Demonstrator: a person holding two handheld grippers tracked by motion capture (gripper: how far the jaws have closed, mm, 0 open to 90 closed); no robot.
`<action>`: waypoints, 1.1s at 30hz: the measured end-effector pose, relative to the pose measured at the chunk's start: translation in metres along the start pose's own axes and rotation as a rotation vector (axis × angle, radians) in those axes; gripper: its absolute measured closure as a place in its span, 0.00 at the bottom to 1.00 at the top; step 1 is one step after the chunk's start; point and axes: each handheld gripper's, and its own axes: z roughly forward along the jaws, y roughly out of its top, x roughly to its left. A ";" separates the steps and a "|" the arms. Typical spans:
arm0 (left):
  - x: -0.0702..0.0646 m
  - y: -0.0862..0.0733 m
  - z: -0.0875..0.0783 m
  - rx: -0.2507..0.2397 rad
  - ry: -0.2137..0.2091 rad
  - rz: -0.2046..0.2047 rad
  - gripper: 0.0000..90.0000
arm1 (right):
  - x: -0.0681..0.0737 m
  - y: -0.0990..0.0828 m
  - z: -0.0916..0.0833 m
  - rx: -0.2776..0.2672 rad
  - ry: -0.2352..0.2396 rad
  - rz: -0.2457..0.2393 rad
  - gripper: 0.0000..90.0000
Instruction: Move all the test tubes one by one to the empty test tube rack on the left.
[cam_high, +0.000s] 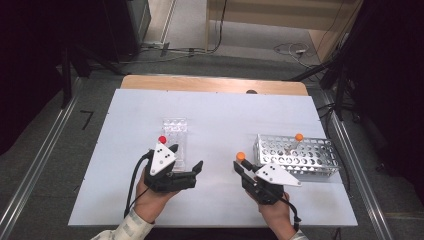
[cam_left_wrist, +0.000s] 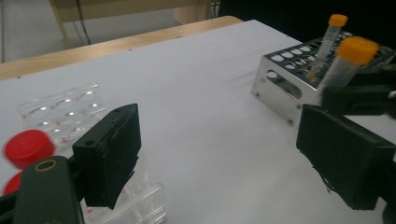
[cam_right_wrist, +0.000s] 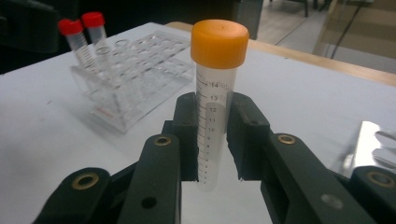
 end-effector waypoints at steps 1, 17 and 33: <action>-0.003 0.000 0.001 0.001 -0.013 0.002 0.17 | 0.004 -0.001 0.003 0.004 0.011 -0.009 0.80; -0.031 -0.004 0.009 -0.008 -0.150 0.088 0.62 | 0.046 -0.007 0.023 0.035 0.141 -0.063 0.80; -0.037 -0.006 0.010 -0.011 -0.139 0.139 0.77 | 0.050 -0.006 0.022 0.037 0.154 -0.062 0.79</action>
